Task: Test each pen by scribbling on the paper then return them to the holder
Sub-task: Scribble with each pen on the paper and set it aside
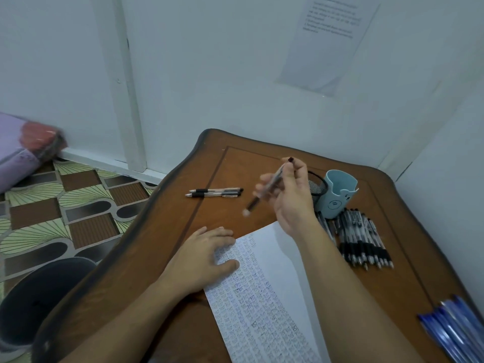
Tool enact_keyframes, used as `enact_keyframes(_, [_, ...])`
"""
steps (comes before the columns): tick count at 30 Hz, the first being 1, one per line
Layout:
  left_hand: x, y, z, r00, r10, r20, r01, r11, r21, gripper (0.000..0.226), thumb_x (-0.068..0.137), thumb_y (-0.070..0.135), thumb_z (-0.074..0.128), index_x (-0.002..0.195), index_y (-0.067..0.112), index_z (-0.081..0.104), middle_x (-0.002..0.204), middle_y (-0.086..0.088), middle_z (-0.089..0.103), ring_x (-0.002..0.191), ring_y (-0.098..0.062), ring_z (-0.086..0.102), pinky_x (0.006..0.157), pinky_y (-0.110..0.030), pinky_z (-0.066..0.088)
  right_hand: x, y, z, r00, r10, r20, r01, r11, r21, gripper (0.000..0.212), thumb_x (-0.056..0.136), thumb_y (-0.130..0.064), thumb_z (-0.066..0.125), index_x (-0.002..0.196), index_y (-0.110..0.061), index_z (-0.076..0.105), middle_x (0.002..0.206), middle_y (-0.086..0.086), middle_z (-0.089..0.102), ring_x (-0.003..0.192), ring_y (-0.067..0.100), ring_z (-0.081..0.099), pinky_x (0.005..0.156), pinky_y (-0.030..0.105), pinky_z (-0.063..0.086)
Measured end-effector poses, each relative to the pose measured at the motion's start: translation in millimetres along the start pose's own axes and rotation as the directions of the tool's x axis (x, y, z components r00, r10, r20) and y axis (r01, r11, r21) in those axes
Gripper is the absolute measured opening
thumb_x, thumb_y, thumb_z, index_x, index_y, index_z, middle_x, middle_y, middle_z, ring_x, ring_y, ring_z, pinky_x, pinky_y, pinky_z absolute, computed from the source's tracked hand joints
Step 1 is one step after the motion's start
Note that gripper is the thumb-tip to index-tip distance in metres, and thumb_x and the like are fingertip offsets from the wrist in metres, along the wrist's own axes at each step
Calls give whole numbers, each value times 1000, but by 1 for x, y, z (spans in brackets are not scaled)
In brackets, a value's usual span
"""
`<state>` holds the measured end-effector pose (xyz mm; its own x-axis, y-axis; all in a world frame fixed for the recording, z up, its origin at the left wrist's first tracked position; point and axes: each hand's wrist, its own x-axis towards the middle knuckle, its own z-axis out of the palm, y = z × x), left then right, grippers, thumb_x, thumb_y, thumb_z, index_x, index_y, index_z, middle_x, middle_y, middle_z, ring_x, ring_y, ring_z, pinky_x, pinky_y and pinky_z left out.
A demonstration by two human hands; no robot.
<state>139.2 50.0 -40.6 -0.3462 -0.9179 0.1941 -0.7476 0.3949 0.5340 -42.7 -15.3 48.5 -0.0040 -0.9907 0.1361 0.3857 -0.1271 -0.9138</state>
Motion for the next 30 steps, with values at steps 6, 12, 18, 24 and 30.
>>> enact_keyframes(6, [2,0,0,1000,-7,-6,7,1000,-20,84,65,77,35,133,33,55,144,22,44,126,21,18,111,-15,3,-19,-3,-10,994,88,58,-88,996,-4,16,105,-34,40,106,-31,55,59,-1,37,43,8,23,41,12,22])
enact_keyframes(12, [2,2,-1,1000,-10,8,10,1000,-9,85,64,78,34,134,34,54,144,23,42,126,21,16,111,-14,1,-32,-1,-24,995,79,56,-82,995,63,21,90,-29,56,99,-12,63,43,-2,35,38,10,33,37,20,31])
enact_keyframes(18, [1,3,-2,1000,-9,24,9,1000,4,72,74,67,47,135,31,53,146,21,41,126,20,16,112,-16,1,-37,21,-55,967,253,-19,-253,967,-19,74,96,-63,23,91,-7,71,60,11,59,52,17,54,51,23,40])
enact_keyframes(24, [2,1,0,1000,-5,14,5,1000,5,73,74,69,46,135,32,53,145,22,42,126,21,16,112,-16,2,-36,41,-66,985,174,23,-156,929,-335,27,85,-40,64,74,-16,55,57,8,54,52,21,42,44,24,30])
enact_keyframes(30, [2,-1,0,1000,5,13,-5,1000,20,63,82,64,58,136,31,53,146,21,42,127,19,17,113,-18,3,-32,48,-58,951,243,190,-180,937,-300,18,80,-20,71,75,-8,60,68,9,64,66,17,63,62,23,53])
